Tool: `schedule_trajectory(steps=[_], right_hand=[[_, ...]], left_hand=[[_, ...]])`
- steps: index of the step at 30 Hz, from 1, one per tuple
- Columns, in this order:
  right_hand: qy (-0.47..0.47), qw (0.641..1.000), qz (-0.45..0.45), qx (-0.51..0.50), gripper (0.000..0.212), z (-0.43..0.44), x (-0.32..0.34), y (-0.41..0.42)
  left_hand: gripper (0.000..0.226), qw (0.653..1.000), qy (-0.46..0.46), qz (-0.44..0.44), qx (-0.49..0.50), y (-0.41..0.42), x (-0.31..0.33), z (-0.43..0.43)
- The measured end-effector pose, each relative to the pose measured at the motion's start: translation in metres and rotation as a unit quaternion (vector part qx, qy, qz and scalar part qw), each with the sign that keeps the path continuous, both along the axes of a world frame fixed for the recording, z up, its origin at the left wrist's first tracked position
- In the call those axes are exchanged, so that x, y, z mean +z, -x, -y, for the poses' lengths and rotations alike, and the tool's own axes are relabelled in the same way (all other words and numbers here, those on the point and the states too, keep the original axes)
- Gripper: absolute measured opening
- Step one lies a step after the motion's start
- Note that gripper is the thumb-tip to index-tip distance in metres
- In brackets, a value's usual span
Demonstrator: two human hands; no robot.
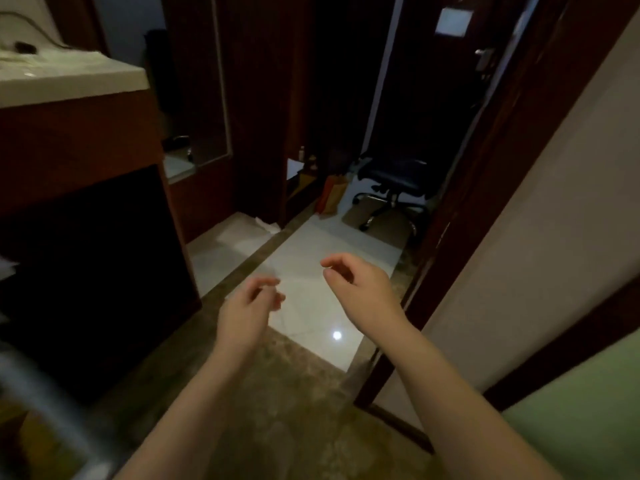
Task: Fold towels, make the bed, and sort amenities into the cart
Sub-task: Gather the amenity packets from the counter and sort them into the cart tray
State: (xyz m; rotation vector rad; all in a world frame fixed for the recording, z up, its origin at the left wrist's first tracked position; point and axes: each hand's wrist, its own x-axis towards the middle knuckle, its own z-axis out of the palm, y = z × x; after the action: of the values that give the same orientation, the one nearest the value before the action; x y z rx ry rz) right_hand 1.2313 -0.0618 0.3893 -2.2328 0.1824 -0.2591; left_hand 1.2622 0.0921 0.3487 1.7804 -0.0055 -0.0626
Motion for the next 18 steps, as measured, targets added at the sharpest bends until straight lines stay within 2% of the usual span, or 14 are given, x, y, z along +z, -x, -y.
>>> schedule_trajectory(steps=[4, 8, 10, 14, 18], right_hand=[[-0.010, 0.998, 0.006, -0.062, 0.014, 0.048, 0.003, -0.071], [-0.019, 0.996, -0.027, -0.085, 0.013, 0.082, -0.028, -0.140], [-0.022, 0.996, -0.028, -0.080, 0.011, 0.091, -0.044, -0.192], [-0.017, 0.998, -0.037, 0.038, 0.010, 0.066, -0.052, -0.319], [-0.003, 0.977, -0.011, 0.212, 0.009, -0.004, -0.026, -0.436]], left_hand=[[0.017, 0.998, 0.044, 0.033, -0.035, -0.095, 0.047, 0.046], [0.016, 0.999, 0.021, 0.034, -0.036, -0.169, 0.040, 0.056], [0.017, 0.999, -0.003, 0.033, -0.004, -0.208, 0.028, 0.052], [0.019, 0.992, -0.038, 0.014, 0.118, -0.280, 0.014, 0.014], [0.020, 0.962, -0.040, -0.015, 0.269, -0.325, 0.023, -0.047]])
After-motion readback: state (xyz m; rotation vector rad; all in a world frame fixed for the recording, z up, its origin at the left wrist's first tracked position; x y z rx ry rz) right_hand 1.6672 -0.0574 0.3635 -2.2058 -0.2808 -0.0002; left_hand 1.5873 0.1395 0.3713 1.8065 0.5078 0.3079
